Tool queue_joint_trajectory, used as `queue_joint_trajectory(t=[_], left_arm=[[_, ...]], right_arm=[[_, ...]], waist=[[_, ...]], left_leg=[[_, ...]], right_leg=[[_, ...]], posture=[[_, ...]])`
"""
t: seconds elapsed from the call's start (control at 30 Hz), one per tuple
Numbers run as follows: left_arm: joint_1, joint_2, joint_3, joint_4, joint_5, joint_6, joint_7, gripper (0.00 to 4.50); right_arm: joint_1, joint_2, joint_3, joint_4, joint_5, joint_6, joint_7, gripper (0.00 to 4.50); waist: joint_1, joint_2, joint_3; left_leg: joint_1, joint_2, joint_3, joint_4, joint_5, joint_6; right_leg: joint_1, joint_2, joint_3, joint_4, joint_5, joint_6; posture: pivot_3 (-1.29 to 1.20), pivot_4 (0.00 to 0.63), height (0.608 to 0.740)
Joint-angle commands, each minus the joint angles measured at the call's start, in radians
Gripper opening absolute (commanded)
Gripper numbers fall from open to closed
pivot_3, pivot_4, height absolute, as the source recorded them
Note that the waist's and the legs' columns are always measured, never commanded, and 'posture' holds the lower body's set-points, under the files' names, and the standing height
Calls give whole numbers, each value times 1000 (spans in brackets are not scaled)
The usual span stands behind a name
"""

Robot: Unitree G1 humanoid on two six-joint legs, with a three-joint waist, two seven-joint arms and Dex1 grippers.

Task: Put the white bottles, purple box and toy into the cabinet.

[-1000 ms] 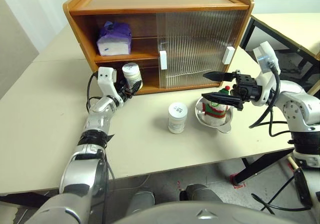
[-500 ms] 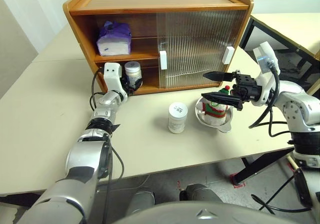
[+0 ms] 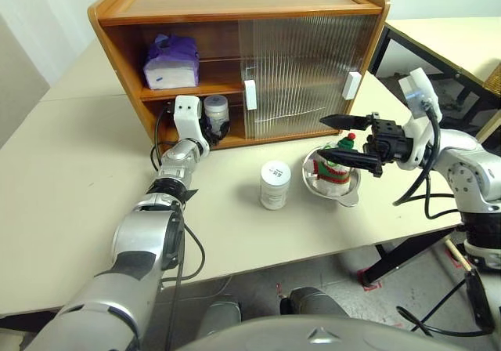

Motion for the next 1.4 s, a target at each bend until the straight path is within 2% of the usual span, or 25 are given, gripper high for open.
queue_joint_trajectory(t=[0.03,0.13,0.17,0.43,0.67,1.0,1.1,1.37,1.4], left_arm=[[-12,13,4,13,16,-19,3,3401],[0,15,4,5,20,-27,-5,4376],[3,16,6,1,18,-32,-9,4476],[33,22,30,-48,-10,-69,-38,4476],[129,23,33,-189,-34,-64,-64,4476],[348,12,51,-551,-88,51,-47,4476],[393,16,64,-616,-104,86,-27,3828],[353,20,73,-539,-78,87,63,1010],[338,19,73,-516,-73,82,78,550]], right_arm=[[4,-4,-10,-11,8,8,-8,4500],[-3,0,-3,-3,7,6,-7,4500],[-7,1,-1,1,7,5,-5,4500],[-21,8,9,18,4,1,4,4500],[-33,14,15,32,2,1,15,4500],[-53,27,24,61,-11,-11,33,4500],[-50,28,24,62,-13,-13,36,4500],[-54,28,23,66,-15,-14,38,4500],[-54,27,23,65,-15,-14,38,4500]], waist=[[-1,0,0],[-1,0,0],[0,0,0],[1,0,0],[7,0,0],[16,0,0],[20,0,0],[36,0,0],[37,0,0]], left_leg=[[0,0,0,0,0,0],[0,0,0,0,0,1],[0,0,0,0,0,1],[0,0,0,0,0,1],[0,0,1,0,0,1],[2,-1,2,0,0,1],[2,-1,2,0,0,1],[3,-1,2,1,0,1],[3,0,2,1,0,1]], right_leg=[[0,0,0,0,0,0],[0,0,0,-1,0,0],[0,0,0,-1,0,0],[1,0,0,-1,0,0],[1,0,0,-1,0,0],[3,0,0,-1,0,0],[3,0,0,-1,0,0],[4,0,0,-1,2,-3],[4,0,0,-1,2,-3]], posture=[[-162,0,740],[-148,0,740],[-140,0,740],[-122,0,740],[-96,0,740],[-82,0,740],[-80,0,740],[-84,0,740],[-84,0,740]])
